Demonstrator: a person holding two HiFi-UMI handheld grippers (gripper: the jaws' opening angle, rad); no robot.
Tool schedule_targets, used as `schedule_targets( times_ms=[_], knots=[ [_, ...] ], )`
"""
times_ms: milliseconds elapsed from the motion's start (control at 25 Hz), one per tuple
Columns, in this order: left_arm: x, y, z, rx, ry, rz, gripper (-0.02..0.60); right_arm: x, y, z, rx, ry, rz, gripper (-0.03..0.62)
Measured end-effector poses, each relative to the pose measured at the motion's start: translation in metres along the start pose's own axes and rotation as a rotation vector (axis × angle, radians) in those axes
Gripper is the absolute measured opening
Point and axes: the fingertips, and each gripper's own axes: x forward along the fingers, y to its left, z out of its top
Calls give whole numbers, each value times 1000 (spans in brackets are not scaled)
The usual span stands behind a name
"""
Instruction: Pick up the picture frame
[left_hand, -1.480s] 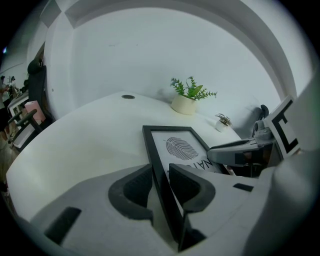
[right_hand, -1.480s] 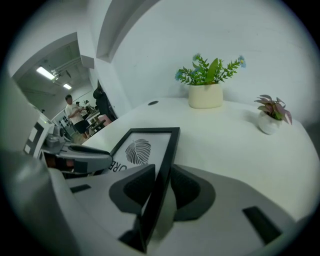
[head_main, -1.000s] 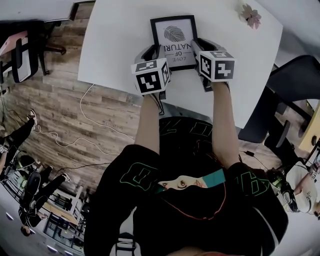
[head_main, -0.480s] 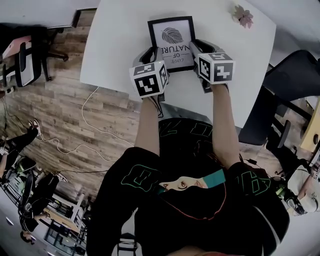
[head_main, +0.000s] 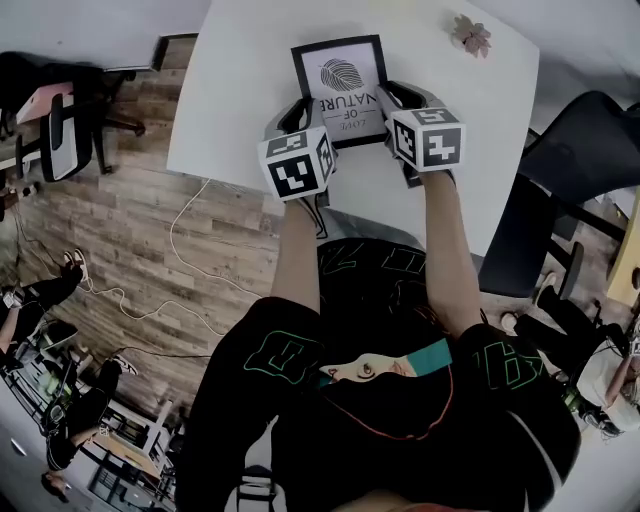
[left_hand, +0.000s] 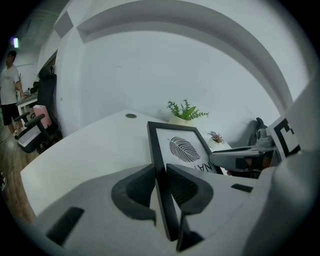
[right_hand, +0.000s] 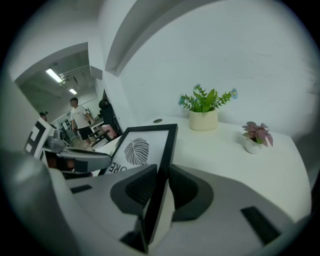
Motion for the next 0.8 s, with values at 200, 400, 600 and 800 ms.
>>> schedule_targets(
  times_ms=[200, 400, 600, 800],
  knots=[
    [-11, -7, 14, 21, -31, -1, 77, -14, 2, 13, -11, -38, 1, 81],
    [-20, -14, 27, 46, -65, -5, 77, -27, 3, 25, -19, -82, -3, 81],
    [-30, -20, 41, 71, -98, -8, 77, -39, 5, 37, -36, -123, -9, 83],
    [-39, -31, 50, 87, -130, -9, 77, -54, 4, 47, -51, -164, -8, 83]
  ],
)
